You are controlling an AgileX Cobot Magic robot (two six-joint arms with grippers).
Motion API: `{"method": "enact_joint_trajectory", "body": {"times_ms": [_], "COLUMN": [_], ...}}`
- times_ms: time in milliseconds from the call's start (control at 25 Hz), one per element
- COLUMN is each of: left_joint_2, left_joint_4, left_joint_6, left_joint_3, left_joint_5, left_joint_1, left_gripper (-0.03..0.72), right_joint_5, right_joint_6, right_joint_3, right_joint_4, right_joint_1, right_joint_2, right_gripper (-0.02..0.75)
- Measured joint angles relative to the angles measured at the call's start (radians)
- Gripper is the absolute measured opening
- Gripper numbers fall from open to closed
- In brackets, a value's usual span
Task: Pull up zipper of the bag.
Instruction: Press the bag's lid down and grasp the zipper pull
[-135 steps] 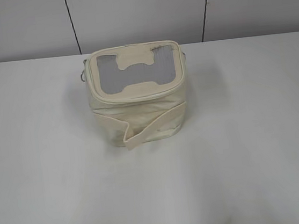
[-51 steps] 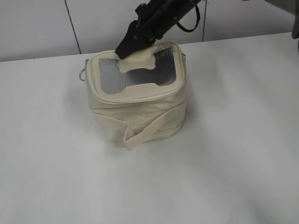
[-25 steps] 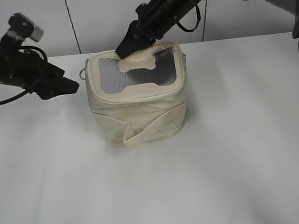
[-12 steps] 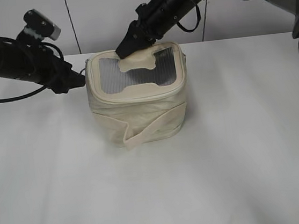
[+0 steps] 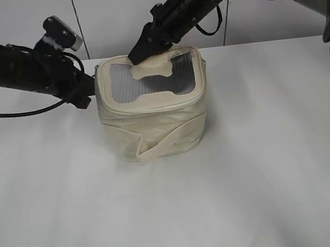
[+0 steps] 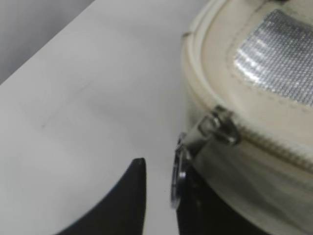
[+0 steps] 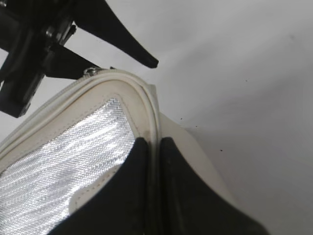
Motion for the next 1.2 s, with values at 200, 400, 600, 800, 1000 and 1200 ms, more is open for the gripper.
{"method": "enact_joint_trajectory", "body": {"times_ms": [200, 400, 600, 800, 1000, 1200], "left_joint_2": [0.001, -0.027, -0.128, -0.222, -0.326, -0.404], "left_joint_4": [0.0, 0.001, 0.0, -0.002, -0.029, -0.036], "left_joint_6": [0.008, -0.011, -0.046, -0.047, -0.049, -0.066], "left_joint_3": [0.0, 0.009, 0.097, 0.215, 0.297, 0.368], "left_joint_5": [-0.001, -0.007, -0.04, -0.08, -0.085, -0.047], "left_joint_1": [-0.01, -0.01, -0.008, -0.008, -0.008, -0.015], "left_gripper": [0.013, 0.008, 0.008, 0.008, 0.008, 0.002], "right_joint_5": [0.001, 0.001, 0.001, -0.001, -0.002, -0.006], "right_joint_6": [0.002, 0.025, 0.068, 0.107, 0.14, 0.16], "right_joint_3": [0.0, 0.0, 0.0, 0.0, 0.0, 0.0], "right_joint_4": [0.0, 0.0, -0.001, -0.001, -0.001, -0.001], "right_joint_1": [0.0, 0.0, 0.0, 0.0, 0.0, 0.0], "right_joint_2": [0.0, 0.0, 0.0, 0.0, 0.0, 0.0], "right_gripper": [0.05, 0.05, 0.05, 0.05, 0.049, 0.047]}}
